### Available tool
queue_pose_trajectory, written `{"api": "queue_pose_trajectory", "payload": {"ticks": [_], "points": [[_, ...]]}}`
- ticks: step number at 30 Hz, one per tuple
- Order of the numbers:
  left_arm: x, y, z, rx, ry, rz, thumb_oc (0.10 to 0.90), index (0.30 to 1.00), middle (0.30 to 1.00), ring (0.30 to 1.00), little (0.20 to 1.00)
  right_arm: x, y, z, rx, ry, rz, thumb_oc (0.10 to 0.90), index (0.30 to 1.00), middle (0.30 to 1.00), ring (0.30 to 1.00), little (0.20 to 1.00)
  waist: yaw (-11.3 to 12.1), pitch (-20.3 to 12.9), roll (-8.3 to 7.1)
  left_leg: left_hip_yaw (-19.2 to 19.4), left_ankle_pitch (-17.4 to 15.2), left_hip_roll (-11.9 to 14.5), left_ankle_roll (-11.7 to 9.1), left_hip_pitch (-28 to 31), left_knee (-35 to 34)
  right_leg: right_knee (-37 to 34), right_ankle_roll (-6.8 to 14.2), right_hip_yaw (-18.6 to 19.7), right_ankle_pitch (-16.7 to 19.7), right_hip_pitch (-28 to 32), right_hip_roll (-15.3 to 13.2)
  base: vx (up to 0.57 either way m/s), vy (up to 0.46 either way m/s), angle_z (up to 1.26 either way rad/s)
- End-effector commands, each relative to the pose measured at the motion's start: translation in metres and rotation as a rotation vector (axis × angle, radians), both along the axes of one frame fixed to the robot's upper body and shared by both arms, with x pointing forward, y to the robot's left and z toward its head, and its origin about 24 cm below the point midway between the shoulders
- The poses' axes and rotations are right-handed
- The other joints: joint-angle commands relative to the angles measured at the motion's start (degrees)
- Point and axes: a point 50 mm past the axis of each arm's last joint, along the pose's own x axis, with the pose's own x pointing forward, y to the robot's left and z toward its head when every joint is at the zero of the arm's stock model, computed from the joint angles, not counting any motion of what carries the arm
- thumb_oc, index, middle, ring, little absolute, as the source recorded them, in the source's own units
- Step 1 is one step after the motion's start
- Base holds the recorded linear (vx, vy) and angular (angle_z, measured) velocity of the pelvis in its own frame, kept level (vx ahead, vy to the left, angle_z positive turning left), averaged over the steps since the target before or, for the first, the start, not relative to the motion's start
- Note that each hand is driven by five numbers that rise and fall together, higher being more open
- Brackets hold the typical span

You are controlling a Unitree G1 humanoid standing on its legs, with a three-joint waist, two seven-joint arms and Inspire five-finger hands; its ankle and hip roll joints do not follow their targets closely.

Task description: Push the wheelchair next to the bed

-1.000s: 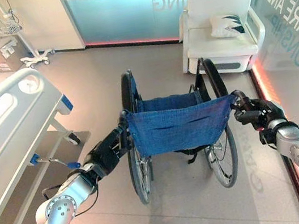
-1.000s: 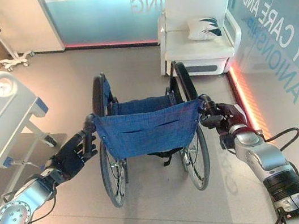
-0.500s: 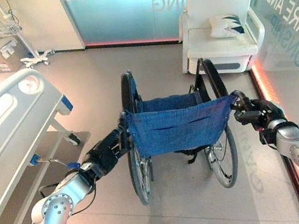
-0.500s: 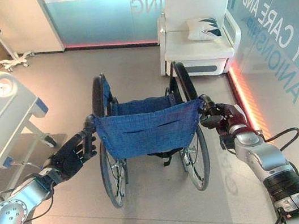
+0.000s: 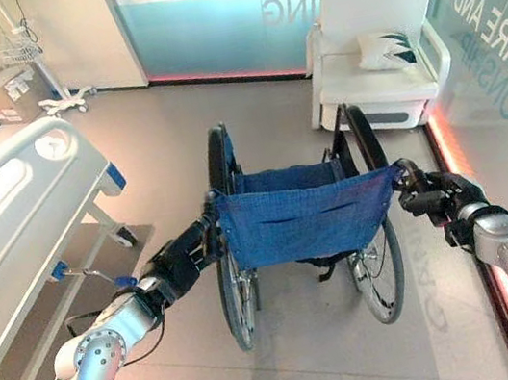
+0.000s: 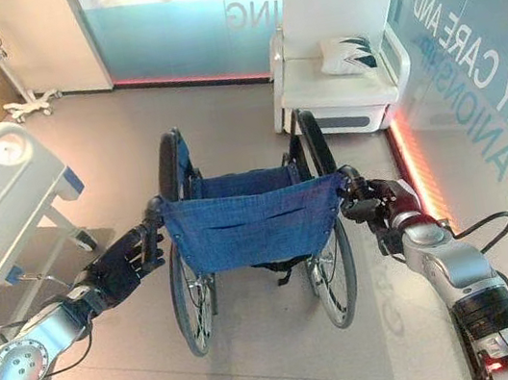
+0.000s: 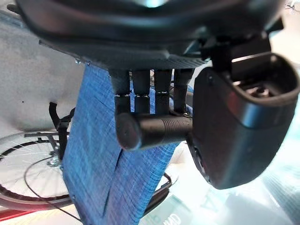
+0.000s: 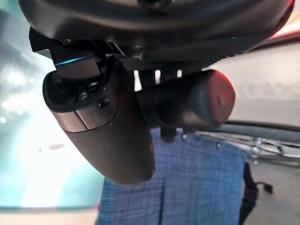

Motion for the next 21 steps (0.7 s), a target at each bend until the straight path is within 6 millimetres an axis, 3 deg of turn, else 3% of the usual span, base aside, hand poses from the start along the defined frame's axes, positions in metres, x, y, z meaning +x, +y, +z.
{"api": "queue_pose_trajectory", "payload": {"ticks": [1,2,4,6,7,8,9,11,14,15,17,18,21], "points": [[0.022,-0.047,0.083,-0.229,-0.45,-0.244,0.4,0.3,0.3,0.3,0.3,0.019,0.04,0.09,-0.093,-0.323,0.343,0.4,0.3,0.3,0.3,0.3,-1.91,-5.38,-0.31,-4.21,2.4,5.51,-3.4,-7.49,24.0,7.4,-1.89,0.39,-3.68,-1.11,1.64,0.08,-0.295,-0.27],[0.019,-0.04,0.084,-0.237,-0.454,-0.223,0.4,0.3,0.3,0.3,0.3,0.017,0.04,0.09,-0.087,-0.329,0.346,0.4,0.3,0.3,0.3,0.3,-0.76,-4.06,-1.03,-6.45,3.7,3.72,-2.4,-12.56,30.7,9.16,-2.87,1.48,-4.02,-0.96,2.22,0.1,-0.205,-0.42],[0.017,-0.034,0.085,-0.23,-0.454,-0.206,0.4,0.3,0.3,0.3,0.3,0.016,0.04,0.09,-0.087,-0.334,0.355,0.4,0.3,0.3,0.3,0.3,-0.2,-3.33,-0.95,-7.59,3.55,1.51,-1.59,-14.63,30.57,10.49,-2.99,1.96,-4.7,-0.84,2.69,0.13,-0.056,-0.37],[0.012,-0.025,0.087,-0.216,-0.458,-0.185,0.4,0.3,0.3,0.3,0.3,0.015,0.041,0.094,-0.094,-0.343,0.375,0.4,0.3,0.3,0.3,0.3,0.76,-2.04,-0.18,-7.45,6.0,-0.9,-1.69,-15.82,24.45,11.86,-2.95,2.66,-6.11,0.1,4.08,0.24,0.056,-0.17],[0.012,-0.021,0.087,-0.207,-0.463,-0.175,0.4,0.3,0.3,0.3,0.3,0.017,0.044,0.096,-0.101,-0.352,0.384,0.4,0.3,0.3,0.3,0.3,1.3,-1.55,1.11,-7.45,10.62,-1.16,-3.04,-16.67,16.24,12.52,-3.07,2.55,-7.05,0.88,5.71,0.22,0.068,-0.13],[0.012,-0.021,0.087,-0.207,-0.463,-0.175,0.4,0.3,0.3,0.3,0.3,0.017,0.044,0.096,-0.101,-0.352,0.384,0.4,0.3,0.3,0.3,0.3,1.31,-1.48,1.06,-7.41,10.74,-1.21,-3.03,-16.49,16.03,12.53,-3.06,2.57,-7.07,0.94,5.65,0.43,0.132,-0.08],[0.014,-0.017,0.088,-0.198,-0.482,-0.165,0.4,0.3,0.3,0.3,0.3,0.021,0.048,0.1,-0.096,-0.369,0.399,0.4,0.3,0.3,0.3,0.3,2.36,-1.24,2.21,-9.65,15.09,-1.67,-3.89,-18.43,6.83,12.5,-3.34,3.28,-7.72,2.16,7.11,0.38,0.108,-0.1],[0.015,-0.014,0.09,-0.194,-0.501,-0.159,0.4,0.3,0.3,0.3,0.3,0.024,0.049,0.102,-0.091,-0.382,0.412,0.4,0.3,0.3,0.3,0.3,3.2,-1.06,2.36,-10.97,16.3,-2.34,-4.0,-19.28,1.8,12.47,-3.47,4.23,-8.69,3.69,7.48,0.42,0.125,-0.27],[0.013,-0.006,0.101,-0.183,-0.538,-0.151,0.4,0.3,0.3,0.3,0.3,0.028,0.05,0.112,-0.084,-0.405,0.44,0.4,0.3,0.3,0.3,0.3,4.91,-1.96,2.0,-12.96,13.37,-4.29,-2.7,-20.03,0.55,12.92,-3.04,5.56,-11.48,6.11,6.89,0.34,0.141,-0.66],[0.014,-0.006,0.106,-0.174,-0.549,-0.151,0.4,0.3,0.3,0.3,0.3,0.029,0.05,0.114,-0.086,-0.413,0.449,0.4,0.3,0.3,0.3,0.3,5.07,-2.52,1.43,-12.48,10.59,-5.25,-1.5,-20.35,3.01,14.11,-2.6,5.84,-13.17,6.61,6.26,0.4,0.197,-0.96],[0.016,-0.006,0.111,-0.159,-0.55,-0.158,0.4,0.3,0.3,0.3,0.3,0.028,0.047,0.115,-0.08,-0.419,0.444,0.4,0.3,0.3,0.3,0.3,5.56,-3.98,0.25,-12.39,8.23,-7.08,-0.28,-21.31,6.22,16.58,-1.79,5.46,-15.21,7.4,5.76,0.4,0.186,-0.75],[0.017,-0.006,0.112,-0.159,-0.549,-0.162,0.4,0.3,0.3,0.3,0.3,0.028,0.046,0.116,-0.078,-0.422,0.44,0.4,0.3,0.3,0.3,0.3,5.64,-4.29,0.0,-12.36,7.95,-7.43,-0.01,-21.52,6.73,17.41,-1.6,5.29,-15.27,7.28,5.72,0.35,0.157,-0.07],[0.024,-0.007,0.118,-0.15,-0.551,-0.189,0.4,0.3,0.3,0.3,0.3,0.031,0.048,0.122,-0.082,-0.451,0.43,0.4,0.3,0.3,0.3,0.3,5.59,-4.86,-0.67,-13.38,6.47,-9.93,2.18,-21.72,9.14,29.79,-0.04,4.78,-11.16,2.76,5.01,0.35,0.191,0.26]]}}
